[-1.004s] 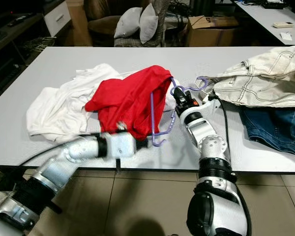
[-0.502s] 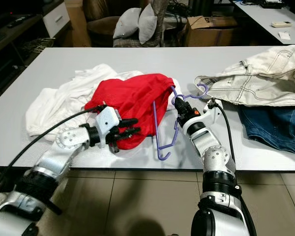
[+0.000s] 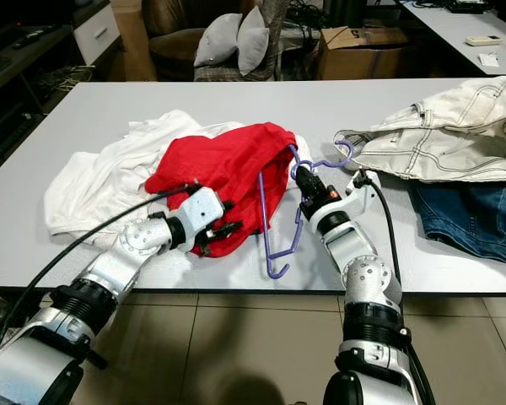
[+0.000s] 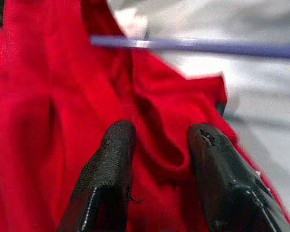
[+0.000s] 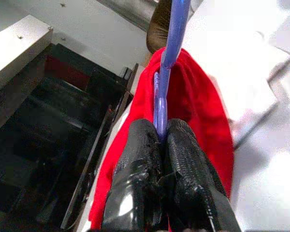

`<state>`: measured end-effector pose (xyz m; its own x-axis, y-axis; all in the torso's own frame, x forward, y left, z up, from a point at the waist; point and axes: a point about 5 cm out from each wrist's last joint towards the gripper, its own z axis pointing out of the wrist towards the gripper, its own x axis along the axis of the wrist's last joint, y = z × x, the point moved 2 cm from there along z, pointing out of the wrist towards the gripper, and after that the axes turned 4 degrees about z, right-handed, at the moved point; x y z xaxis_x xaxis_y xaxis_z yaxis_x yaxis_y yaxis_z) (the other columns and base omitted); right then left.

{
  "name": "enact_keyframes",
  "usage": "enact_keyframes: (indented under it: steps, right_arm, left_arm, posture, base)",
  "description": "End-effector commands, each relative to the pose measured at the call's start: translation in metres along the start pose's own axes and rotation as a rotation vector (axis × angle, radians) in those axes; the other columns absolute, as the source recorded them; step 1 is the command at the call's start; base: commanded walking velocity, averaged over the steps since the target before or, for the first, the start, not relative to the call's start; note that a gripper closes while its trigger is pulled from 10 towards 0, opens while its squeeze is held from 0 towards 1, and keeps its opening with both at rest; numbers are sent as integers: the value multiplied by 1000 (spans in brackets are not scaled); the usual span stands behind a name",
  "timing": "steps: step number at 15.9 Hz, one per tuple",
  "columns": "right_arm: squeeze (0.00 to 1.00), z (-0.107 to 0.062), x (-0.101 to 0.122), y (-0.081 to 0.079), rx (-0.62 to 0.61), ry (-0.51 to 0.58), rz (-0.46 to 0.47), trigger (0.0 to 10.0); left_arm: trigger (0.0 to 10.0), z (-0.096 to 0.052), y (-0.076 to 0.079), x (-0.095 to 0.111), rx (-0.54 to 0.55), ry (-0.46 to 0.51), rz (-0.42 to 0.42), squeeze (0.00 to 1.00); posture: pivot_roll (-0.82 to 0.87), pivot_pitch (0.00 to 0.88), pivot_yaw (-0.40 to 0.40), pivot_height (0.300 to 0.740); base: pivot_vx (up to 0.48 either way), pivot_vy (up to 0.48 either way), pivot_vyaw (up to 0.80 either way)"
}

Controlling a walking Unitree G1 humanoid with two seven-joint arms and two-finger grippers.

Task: Hang hanger

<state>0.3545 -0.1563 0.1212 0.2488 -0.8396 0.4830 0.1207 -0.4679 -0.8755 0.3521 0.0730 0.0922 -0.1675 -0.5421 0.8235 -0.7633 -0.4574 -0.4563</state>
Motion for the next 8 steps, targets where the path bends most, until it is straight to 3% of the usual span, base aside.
enact_keyframes:
  steps: [1,2,3,4,5,8]
  right_arm:
    - [0,0,-1,-5,10,-4,-6,10000]
    - [0,0,-1,-5,10,-3,-6,10000]
    - [0,0,-1,-5,10,-3,-7,10000]
    - [0,1,-1,-6,10,-4,-7,10000]
    - [0,1,-1,-6,11,-4,-9,10000]
    - [0,2,2,-7,13,-1,-14,10000]
  left_arm:
    - [10000,-1,-4,-3,20,-20,13,0]
    - [9961,1,-3,-4,22,-20,8,0]
    - [2314,1,-2,-6,22,-26,14,0]
    - [1569,1,-2,-7,20,-31,19,0]
    - [0,1,-1,-9,12,-34,24,0]
    - [0,0,1,-14,-9,-59,40,0]
  posture:
    - [-101,0,90,740]
    - [-100,0,88,740]
    - [-100,0,88,740]
    - [-100,0,88,740]
    - [-98,0,87,740]
    - [-99,0,85,740]
  base:
    - [0,0,0]
    - [0,0,0]
    - [0,0,0]
    - [0,0,0]
    - [0,0,0]
    - [0,0,0]
